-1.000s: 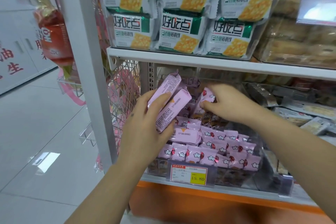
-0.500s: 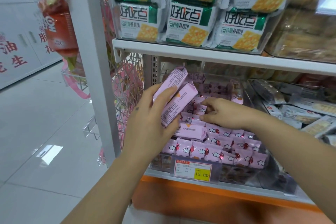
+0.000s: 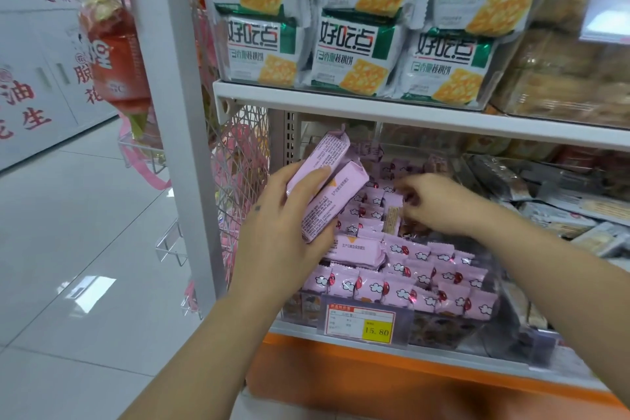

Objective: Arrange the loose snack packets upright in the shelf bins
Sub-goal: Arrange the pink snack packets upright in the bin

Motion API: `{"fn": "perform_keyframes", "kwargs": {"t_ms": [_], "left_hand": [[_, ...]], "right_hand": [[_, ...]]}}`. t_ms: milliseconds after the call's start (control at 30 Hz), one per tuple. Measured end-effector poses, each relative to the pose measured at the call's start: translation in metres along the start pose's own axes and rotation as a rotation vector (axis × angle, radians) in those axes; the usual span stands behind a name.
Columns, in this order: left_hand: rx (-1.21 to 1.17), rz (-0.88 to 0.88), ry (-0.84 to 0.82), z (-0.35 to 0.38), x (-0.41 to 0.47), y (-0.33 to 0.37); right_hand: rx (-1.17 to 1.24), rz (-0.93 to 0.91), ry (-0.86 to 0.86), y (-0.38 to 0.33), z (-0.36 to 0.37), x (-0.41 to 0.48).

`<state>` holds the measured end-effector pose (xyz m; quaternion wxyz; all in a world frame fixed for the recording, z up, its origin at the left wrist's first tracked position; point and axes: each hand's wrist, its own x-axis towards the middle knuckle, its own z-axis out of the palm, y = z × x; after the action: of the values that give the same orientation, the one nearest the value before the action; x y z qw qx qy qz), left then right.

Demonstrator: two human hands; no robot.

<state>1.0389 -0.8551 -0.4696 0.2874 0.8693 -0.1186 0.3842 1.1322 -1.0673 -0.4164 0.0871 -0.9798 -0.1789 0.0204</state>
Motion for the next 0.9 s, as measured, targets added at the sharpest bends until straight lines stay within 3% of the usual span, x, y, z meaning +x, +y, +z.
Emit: {"fn": "perform_keyframes", "kwargs": {"t_ms": [433,700,833,900], "left_hand": [[0.003,-0.004,-0.009,-0.001,-0.001,0.0],[-0.037,-0.012,-0.002,-0.001,-0.001,0.001],[-0.034,-0.022,0.012,-0.001,-0.002,0.002],[-0.041,-0.028,0.012,-0.002,-0.002,0.002]], "right_hand": [[-0.066,0.019,-0.003,-0.005,0.017,0.003],[0.18,-0.057,0.541,-0.011,-0.015,-0.056],[0.349,-0.095,0.579,-0.03,0.002,-0.048],[0.428,-0.129,0.504,-0.037,0.012,-0.041]]}}
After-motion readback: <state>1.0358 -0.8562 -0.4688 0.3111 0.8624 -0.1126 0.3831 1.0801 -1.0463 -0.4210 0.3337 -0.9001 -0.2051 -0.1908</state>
